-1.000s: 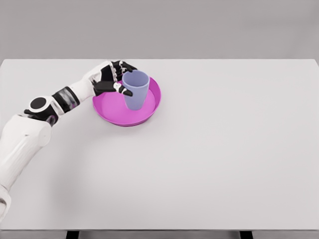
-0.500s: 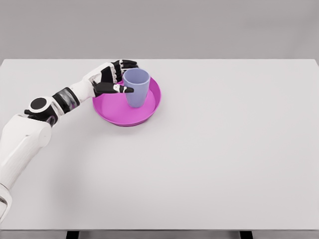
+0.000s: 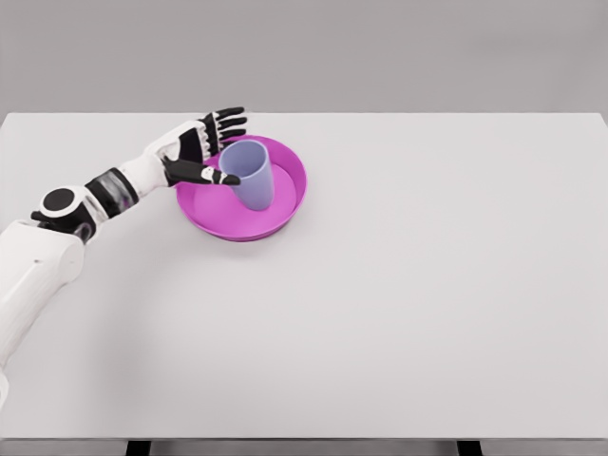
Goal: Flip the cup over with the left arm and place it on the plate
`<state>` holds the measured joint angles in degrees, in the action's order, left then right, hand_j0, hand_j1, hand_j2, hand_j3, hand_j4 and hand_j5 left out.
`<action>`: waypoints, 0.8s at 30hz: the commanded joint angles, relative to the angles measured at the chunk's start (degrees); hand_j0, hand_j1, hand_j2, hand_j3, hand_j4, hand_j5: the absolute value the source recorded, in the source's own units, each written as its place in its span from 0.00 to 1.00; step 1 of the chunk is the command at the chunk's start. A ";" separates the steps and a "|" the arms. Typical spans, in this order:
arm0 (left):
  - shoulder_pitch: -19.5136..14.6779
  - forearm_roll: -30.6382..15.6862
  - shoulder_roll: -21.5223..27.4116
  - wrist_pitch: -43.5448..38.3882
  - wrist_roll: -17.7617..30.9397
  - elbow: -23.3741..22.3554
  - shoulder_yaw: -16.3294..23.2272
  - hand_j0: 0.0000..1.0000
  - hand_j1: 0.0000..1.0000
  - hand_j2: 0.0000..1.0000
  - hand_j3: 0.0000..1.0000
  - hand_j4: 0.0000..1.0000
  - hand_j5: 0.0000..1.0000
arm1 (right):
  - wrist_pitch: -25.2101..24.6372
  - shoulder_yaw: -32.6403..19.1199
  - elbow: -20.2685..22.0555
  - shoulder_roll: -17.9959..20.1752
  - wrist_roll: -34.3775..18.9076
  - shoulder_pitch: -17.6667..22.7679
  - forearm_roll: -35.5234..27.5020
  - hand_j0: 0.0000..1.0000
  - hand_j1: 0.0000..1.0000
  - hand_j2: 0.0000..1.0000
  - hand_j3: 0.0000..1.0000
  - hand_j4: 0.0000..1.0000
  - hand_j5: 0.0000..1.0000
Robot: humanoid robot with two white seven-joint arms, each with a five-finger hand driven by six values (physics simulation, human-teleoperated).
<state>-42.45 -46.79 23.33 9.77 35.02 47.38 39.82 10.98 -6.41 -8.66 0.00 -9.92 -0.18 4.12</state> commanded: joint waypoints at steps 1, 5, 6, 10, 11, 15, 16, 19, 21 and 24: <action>0.09 -0.32 1.10 0.08 -0.02 0.96 -0.10 1.00 1.00 1.00 1.00 1.00 1.00 | 0.01 0.00 -0.04 0.00 -0.01 0.00 0.01 1.00 1.00 1.00 1.00 1.00 1.00; 0.44 -0.85 1.19 -0.01 -0.02 2.54 -0.10 1.00 1.00 1.00 1.00 1.00 1.00 | 0.01 0.00 -0.04 0.00 -0.01 0.00 0.01 1.00 1.00 1.00 1.00 1.00 1.00; 0.53 -1.02 1.19 -0.10 -0.02 4.47 -0.10 1.00 1.00 1.00 1.00 1.00 1.00 | 0.01 0.00 -0.04 0.00 -0.01 0.00 0.01 1.00 1.00 1.00 1.00 1.00 1.00; 0.97 -4.45 4.18 -0.27 -0.02 10.01 -0.01 1.00 1.00 1.00 1.00 1.00 1.00 | 0.01 0.00 -0.04 0.00 -0.01 0.00 0.01 1.00 1.00 1.00 1.00 1.00 1.00; 1.23 -6.38 6.28 -0.36 -0.02 11.76 -0.01 1.00 1.00 1.00 1.00 1.00 1.00 | -0.08 0.00 -0.04 0.00 -0.01 0.00 0.01 1.00 1.00 1.00 1.00 1.00 1.00; 3.16 -13.24 18.41 -0.19 -0.02 22.84 -0.27 1.00 1.00 1.00 1.00 1.00 1.00 | 0.01 0.00 0.05 0.00 -0.01 0.00 0.01 1.00 1.00 1.00 1.00 1.00 1.00; 4.13 -13.42 21.40 -0.19 -0.02 24.95 -2.11 1.00 1.00 1.00 1.00 1.00 1.00 | 0.01 0.00 -0.04 0.00 -0.01 0.00 0.01 1.00 1.00 1.00 1.00 1.00 1.00; 13.18 -13.06 29.22 0.08 -0.02 30.31 -8.09 1.00 1.00 1.00 1.00 1.00 1.00 | 0.01 0.00 -0.04 0.00 -0.01 0.00 0.01 1.00 1.00 1.00 1.00 1.00 1.00; 16.88 -12.89 31.25 3.68 -0.02 31.90 -9.33 1.00 1.00 1.00 1.00 1.00 1.00 | 0.01 0.00 0.05 0.00 -0.01 0.00 0.01 1.00 1.00 1.00 1.00 1.00 1.00; 16.96 -12.71 31.07 4.30 -0.02 31.90 -9.33 1.00 1.00 1.00 1.00 1.00 1.00 | 0.01 0.00 -0.04 0.00 -0.01 0.00 0.01 1.00 1.00 1.00 1.00 1.00 1.00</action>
<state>-25.49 -59.13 52.96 13.10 34.99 78.18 31.30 10.97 -6.41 -8.67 0.00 -9.92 -0.18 4.12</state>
